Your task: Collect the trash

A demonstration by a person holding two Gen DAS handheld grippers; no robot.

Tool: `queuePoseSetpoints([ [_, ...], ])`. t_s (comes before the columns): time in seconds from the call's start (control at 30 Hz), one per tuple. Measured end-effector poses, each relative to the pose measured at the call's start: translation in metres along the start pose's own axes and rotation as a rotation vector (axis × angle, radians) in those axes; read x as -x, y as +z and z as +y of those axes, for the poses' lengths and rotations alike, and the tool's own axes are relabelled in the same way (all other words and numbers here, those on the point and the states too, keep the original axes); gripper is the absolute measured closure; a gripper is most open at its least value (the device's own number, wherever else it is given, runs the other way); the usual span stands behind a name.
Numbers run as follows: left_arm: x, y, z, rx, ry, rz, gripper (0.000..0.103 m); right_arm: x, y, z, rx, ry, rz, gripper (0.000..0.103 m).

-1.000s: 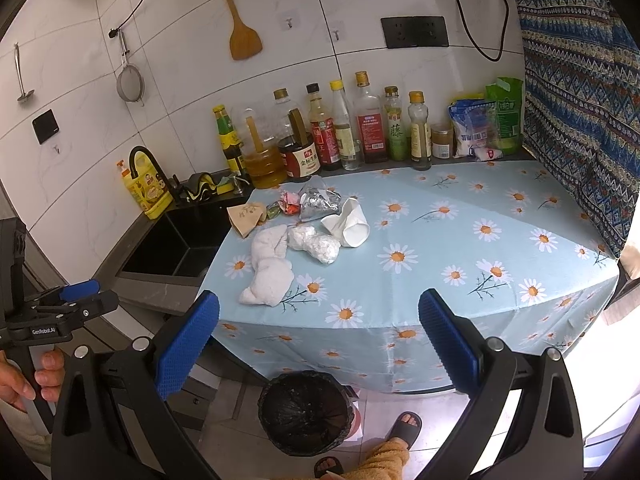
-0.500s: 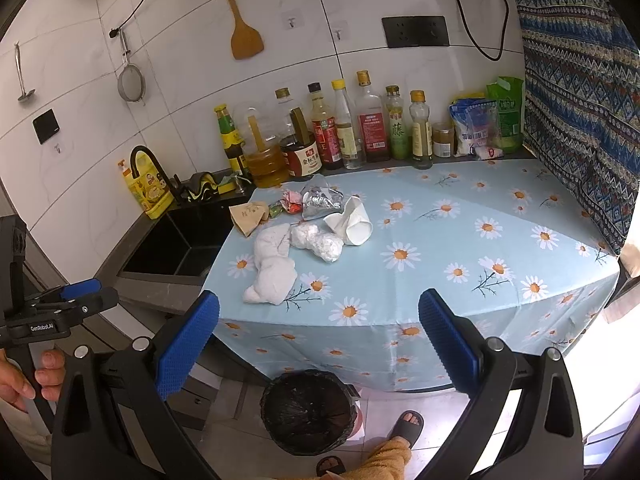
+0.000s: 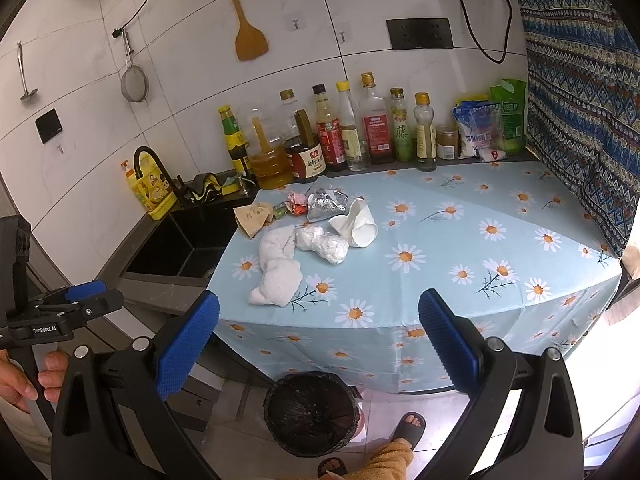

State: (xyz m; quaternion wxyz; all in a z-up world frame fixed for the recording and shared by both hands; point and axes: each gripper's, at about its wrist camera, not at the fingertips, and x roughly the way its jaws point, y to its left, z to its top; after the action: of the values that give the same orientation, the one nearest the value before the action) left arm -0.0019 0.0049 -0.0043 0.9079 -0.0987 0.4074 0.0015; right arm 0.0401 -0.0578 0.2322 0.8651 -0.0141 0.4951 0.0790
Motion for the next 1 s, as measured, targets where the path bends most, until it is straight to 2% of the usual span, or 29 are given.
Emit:
queuePoseSetpoints([
  [0.67,-0.014,0.004,0.0,0.002,-0.013,0.039,0.007,-0.012,0.007,-0.003,0.012,0.01,0.02,0.005],
  [1.0,-0.045,0.019,-0.007,0.002,-0.012,0.079,0.007,-0.049,0.026,-0.023,-0.002,0.044,0.067,0.005],
])
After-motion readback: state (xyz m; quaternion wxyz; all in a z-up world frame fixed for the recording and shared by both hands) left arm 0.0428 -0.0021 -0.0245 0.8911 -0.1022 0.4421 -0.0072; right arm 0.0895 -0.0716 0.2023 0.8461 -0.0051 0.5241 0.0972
